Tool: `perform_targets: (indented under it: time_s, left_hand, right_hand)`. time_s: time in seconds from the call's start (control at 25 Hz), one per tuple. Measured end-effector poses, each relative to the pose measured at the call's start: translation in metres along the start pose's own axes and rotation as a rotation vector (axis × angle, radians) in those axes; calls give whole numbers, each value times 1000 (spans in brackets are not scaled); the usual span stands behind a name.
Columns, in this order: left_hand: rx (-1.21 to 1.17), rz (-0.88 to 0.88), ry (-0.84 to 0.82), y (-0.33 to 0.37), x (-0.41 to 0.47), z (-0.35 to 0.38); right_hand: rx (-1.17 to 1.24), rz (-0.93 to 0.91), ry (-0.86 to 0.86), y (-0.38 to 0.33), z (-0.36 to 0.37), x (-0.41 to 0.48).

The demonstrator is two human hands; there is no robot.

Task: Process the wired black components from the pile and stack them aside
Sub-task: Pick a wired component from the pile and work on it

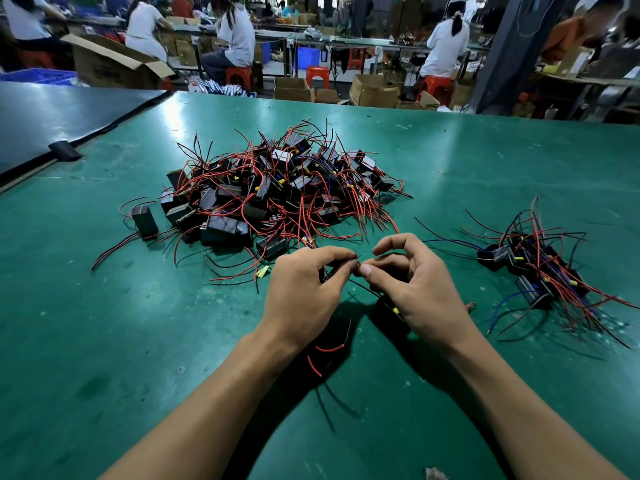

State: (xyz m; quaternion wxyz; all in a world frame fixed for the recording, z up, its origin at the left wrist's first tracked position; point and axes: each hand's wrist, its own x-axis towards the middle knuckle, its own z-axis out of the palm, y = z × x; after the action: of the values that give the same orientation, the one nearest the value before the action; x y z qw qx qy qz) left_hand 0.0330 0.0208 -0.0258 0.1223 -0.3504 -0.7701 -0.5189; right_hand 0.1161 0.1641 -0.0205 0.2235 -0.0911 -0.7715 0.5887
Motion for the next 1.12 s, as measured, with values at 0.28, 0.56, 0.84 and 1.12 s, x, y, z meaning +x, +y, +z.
perform_targets:
  time_s: [0.28,0.56,0.84,1.12]
  left_hand:
    - [-81,-56,-18,2,2,0]
    - [-118,-121,-68,7,2,-1]
    - [-157,-159,-87,9,4,-1]
    - [152,118,-104,4,1,0]
  right_hand:
    - [17,5,15,2,0,0]
    - [22,9,32,0,1,0]
    - [-46,-30,41,-3,2,-1]
    - [-307,-151,96,-6,0,-2]
